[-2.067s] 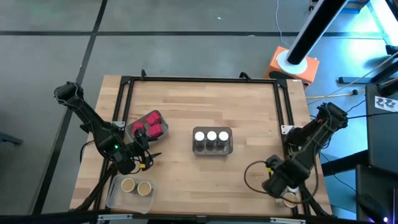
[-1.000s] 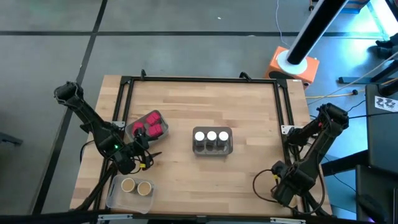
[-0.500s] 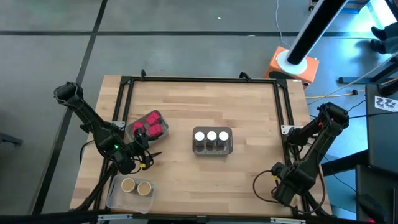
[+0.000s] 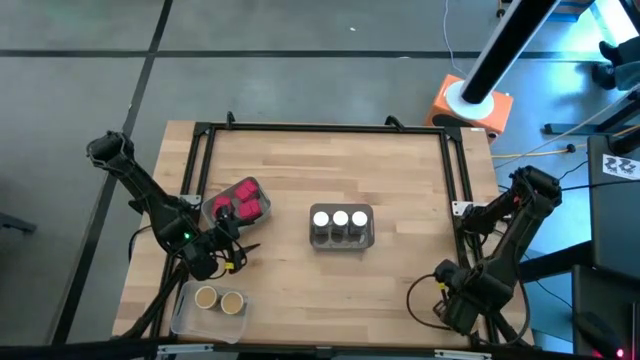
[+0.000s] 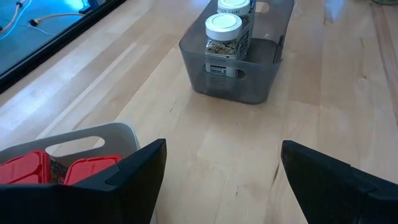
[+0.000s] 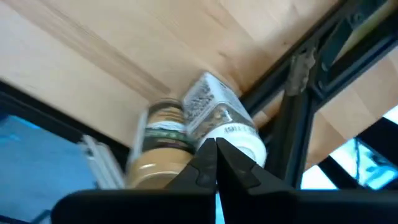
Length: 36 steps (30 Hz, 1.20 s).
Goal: Sort spices by type
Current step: Put the white seasoning bottle into the black bin
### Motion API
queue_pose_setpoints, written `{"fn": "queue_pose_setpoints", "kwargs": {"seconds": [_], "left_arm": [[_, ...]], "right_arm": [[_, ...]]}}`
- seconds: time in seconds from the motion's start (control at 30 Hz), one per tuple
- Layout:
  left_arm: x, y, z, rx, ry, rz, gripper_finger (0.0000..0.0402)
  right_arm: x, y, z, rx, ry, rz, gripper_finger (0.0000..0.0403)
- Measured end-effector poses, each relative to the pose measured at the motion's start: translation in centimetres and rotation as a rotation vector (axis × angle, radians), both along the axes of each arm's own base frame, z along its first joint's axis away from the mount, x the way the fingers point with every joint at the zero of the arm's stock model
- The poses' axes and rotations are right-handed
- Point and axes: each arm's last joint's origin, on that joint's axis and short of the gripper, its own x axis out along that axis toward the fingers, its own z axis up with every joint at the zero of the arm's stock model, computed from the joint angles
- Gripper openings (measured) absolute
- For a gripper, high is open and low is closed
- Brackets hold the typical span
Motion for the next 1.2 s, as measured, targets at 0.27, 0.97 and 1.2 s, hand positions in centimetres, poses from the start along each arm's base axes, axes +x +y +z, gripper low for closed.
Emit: {"fn": "queue_pose_setpoints", "kwargs": {"seconds": [0.27, 0.97, 1.2], "left_arm": [[0.0, 0.0, 0.0, 0.001, 0.0, 0.0, 0.0301], [0.0, 0.0, 0.0, 0.018, -0.001, -0.001, 0.0301], [0.0, 0.0, 0.0, 0.018, -0.002, -0.001, 0.0301]], "right_arm": [[-0.4, -0.1, 0.3, 0.01, 0.102, -0.029, 0.0006], [-0.2, -0.6, -2.1, -0.017, 0.004, 0.002, 0.0009], [1.1, -1.4, -3.0, -0.112, -0.094, 0.014, 0.0009]]}}
